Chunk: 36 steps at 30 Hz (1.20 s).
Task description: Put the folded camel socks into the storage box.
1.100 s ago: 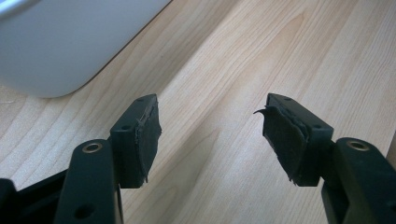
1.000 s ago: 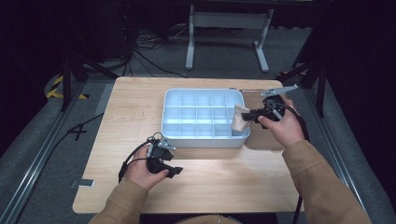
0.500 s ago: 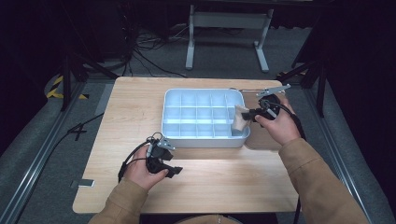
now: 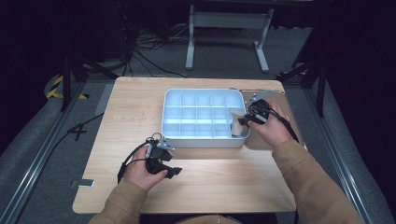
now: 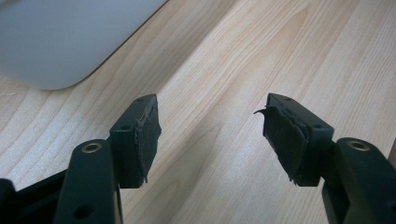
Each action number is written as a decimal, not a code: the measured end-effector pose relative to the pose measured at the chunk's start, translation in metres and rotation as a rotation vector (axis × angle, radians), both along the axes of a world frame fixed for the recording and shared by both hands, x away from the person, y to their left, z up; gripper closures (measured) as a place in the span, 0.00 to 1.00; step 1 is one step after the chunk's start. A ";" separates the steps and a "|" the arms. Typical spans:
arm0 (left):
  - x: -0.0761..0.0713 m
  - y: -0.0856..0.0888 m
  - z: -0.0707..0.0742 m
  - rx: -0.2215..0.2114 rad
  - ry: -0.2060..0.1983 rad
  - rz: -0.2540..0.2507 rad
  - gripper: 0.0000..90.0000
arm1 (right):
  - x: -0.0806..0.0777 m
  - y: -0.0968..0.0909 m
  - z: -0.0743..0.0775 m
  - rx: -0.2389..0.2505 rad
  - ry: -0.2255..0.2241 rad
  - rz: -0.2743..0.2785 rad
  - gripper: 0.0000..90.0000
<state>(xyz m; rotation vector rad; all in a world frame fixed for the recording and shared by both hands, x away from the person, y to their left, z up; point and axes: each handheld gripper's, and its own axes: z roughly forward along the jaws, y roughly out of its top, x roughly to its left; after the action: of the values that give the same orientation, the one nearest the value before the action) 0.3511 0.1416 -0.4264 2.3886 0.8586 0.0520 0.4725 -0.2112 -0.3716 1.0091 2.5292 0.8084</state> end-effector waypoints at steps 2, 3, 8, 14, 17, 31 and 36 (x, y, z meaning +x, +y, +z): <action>0.000 0.001 0.000 0.002 -0.002 0.000 0.41 | 0.001 0.002 -0.003 -0.024 0.008 0.004 0.83; 0.000 0.002 0.000 0.003 -0.003 0.003 0.41 | 0.001 0.002 -0.004 -0.034 0.013 0.009 0.83; -0.001 0.003 0.000 0.003 -0.003 0.005 0.41 | 0.000 0.008 -0.011 -0.078 0.045 0.018 0.83; -0.002 0.004 -0.001 0.004 0.003 0.009 0.41 | 0.001 0.013 -0.017 -0.106 0.074 0.015 0.83; -0.002 0.004 -0.001 0.002 0.002 0.010 0.41 | 0.001 0.015 -0.019 -0.115 0.090 0.012 0.83; -0.003 0.005 -0.001 0.007 0.004 0.007 0.40 | 0.006 0.029 -0.036 -0.218 0.159 0.012 0.82; -0.003 0.005 -0.002 0.009 0.004 0.008 0.40 | 0.010 0.031 -0.043 -0.237 0.186 0.010 0.82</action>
<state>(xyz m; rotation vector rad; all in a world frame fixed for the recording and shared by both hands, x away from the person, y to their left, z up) 0.3482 0.1462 -0.4280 2.3941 0.8721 0.0545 0.4824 -0.1800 -0.4148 1.0341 2.7061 0.4190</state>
